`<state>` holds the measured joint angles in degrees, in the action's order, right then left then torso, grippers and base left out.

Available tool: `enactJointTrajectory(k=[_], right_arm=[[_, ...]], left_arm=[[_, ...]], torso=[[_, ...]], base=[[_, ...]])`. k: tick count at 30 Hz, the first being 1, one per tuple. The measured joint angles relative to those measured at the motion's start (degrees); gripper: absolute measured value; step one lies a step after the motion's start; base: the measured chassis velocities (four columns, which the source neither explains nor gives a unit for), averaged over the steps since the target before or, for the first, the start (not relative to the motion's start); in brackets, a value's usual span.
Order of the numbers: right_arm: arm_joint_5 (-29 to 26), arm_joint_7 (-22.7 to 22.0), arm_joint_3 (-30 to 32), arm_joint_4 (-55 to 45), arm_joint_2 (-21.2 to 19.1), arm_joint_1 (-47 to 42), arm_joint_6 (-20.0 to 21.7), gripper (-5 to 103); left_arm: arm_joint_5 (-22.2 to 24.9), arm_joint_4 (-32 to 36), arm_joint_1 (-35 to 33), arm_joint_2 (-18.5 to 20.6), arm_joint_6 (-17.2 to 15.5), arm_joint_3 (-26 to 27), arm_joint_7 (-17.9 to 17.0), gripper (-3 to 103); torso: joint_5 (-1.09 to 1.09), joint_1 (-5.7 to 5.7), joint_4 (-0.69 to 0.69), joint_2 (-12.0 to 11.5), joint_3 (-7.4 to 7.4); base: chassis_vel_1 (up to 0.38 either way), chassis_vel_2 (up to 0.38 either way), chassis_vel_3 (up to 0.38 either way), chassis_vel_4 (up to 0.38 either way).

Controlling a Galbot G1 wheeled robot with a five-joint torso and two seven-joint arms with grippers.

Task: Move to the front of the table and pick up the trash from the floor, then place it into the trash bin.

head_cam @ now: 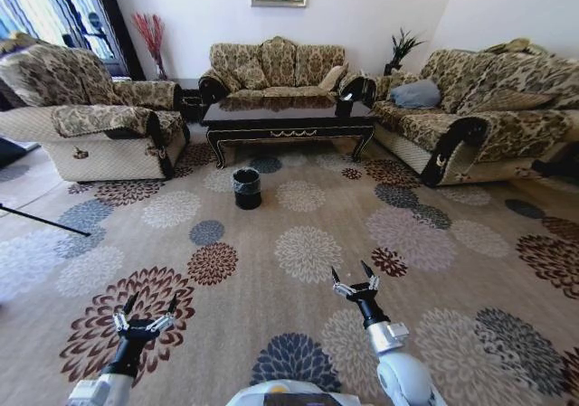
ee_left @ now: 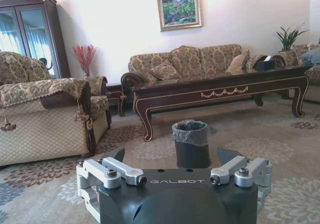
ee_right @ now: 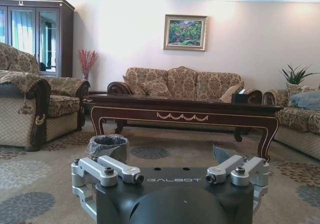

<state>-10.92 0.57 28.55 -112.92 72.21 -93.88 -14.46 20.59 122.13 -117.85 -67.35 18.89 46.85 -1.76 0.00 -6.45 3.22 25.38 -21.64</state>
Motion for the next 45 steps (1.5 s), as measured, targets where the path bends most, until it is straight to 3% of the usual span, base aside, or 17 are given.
enactJointTrajectory(k=[45], right_arm=[[0.0, 0.0, 0.0, 0.0, 0.0, 0.0, 0.0, 100]], left_arm=[[0.0, 0.0, 0.0, 0.0, 0.0, 0.0, 0.0, 100]], torso=[[0.0, -4.23, 0.0, 10.8, -6.57]], base=[[0.0, 0.0, 0.0, 0.0]])
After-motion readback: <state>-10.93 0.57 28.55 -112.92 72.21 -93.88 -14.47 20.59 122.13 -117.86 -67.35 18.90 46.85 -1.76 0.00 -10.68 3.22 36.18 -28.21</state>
